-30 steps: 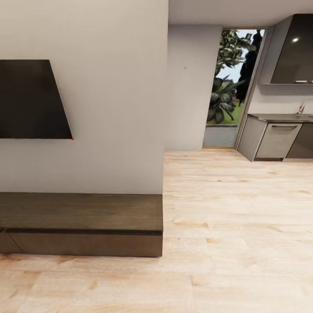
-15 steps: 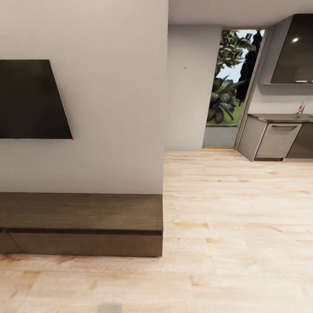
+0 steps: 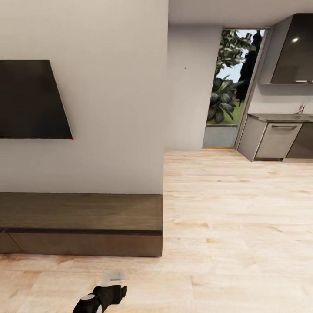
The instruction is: Place each of the two pumpkins and all three candles from the living room inside a cabinet in the living room (use any cabinet), then make sure every cabinet is closed, and position the cauldron so it is next to a table in the living room.
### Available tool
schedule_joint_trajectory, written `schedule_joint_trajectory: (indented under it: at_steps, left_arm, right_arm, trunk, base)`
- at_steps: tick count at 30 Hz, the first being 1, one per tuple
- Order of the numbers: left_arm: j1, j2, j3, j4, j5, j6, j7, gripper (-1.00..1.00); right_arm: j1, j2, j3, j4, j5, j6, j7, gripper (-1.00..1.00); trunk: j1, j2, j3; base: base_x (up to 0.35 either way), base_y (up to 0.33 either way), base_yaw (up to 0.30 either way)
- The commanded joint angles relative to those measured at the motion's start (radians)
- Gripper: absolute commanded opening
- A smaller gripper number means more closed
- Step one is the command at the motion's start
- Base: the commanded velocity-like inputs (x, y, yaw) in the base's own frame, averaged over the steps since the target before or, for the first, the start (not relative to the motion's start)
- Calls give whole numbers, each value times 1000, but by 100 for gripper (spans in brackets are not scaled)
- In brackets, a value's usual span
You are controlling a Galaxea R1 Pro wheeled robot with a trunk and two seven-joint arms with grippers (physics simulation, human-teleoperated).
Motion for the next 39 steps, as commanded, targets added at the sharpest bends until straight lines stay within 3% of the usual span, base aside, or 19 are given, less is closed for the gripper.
schedule_joint_trajectory:
  at_steps: [1,16,19,26,30,33,37,39]
  left_arm:
    - [0,-2,-2,-5,0,3,0,100]
    - [0,-2,-2,-14,1,4,-16,100]
    - [0,-1,4,-31,1,20,-77,100]
    - [0,5,33,-89,2,134,-229,100]
    - [0,6,122,-116,21,160,-300,100]
    - [-2,14,193,-147,84,210,-366,100]
    - [-42,83,313,-196,241,361,-406,100]
    - [-52,109,389,-171,311,390,-407,100]
  right_arm:
    - [0,1,2,-1,1,-3,0,100]
    - [7,1,-3,5,-3,-10,2,100]
    - [9,0,-3,4,-3,-15,5,100]
    - [13,-5,-2,5,-3,-59,39,100]
    - [13,-8,-4,6,-4,-65,88,100]
    - [13,-9,-6,5,-6,-73,126,100]
    - [7,-8,-11,-2,-38,-79,176,100]
    - [-1,-8,-18,-11,-75,-78,186,100]
  trunk:
    - [0,0,0]
    - [0,0,0]
    - [0,0,0]
    - [0,0,0]
    - [0,0,0]
    - [0,0,0]
    - [0,0,0]
    - [0,0,0]
  base:
    - [0,0,0]
    - [0,0,0]
    - [0,0,0]
    - [0,0,0]
    - [0,0,0]
    - [0,0,0]
    - [0,0,0]
    - [0,0,0]
